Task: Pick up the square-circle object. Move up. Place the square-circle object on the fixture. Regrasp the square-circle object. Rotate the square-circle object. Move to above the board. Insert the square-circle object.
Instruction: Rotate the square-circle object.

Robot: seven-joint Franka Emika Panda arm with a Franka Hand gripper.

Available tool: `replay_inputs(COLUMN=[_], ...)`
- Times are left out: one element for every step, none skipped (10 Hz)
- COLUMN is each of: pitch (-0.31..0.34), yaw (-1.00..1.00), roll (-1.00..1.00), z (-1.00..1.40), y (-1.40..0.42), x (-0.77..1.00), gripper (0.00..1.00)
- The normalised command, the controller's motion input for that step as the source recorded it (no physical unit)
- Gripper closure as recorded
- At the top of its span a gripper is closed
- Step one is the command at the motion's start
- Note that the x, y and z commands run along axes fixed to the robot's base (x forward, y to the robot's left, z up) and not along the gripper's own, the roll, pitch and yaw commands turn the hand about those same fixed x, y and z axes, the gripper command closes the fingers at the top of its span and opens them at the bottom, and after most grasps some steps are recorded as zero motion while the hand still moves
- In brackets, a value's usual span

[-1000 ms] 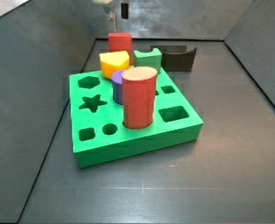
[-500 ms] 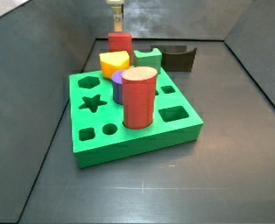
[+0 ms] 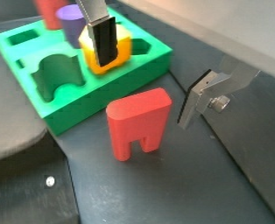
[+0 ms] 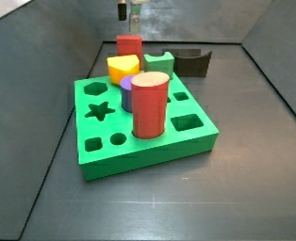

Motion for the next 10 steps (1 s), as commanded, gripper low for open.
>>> replay_inputs(pitch=[0.008, 0.009, 0.009, 0.010, 0.011, 0.012, 0.013, 0.014, 0.015, 0.019], yaw=[1.00, 1.00, 1.00, 1.00, 1.00, 1.00, 1.00, 1.00, 1.00, 1.00], roll=[0.00, 0.00, 0.00, 0.00, 0.00, 0.00, 0.00, 0.00, 0.00, 0.01], z=[-0.03, -0.03, -0.03, -0.03, -0.03, -0.03, -0.03, -0.03, -0.03, -0.03], y=[0.00, 0.00, 0.00, 0.00, 0.00, 0.00, 0.00, 0.00, 0.00, 0.00], x=[0.03, 0.03, 0.03, 0.03, 0.03, 0.03, 0.03, 0.03, 0.03, 0.03], gripper=[0.00, 0.00, 0.00, 0.00, 0.00, 0.00, 0.00, 0.00, 0.00, 0.00])
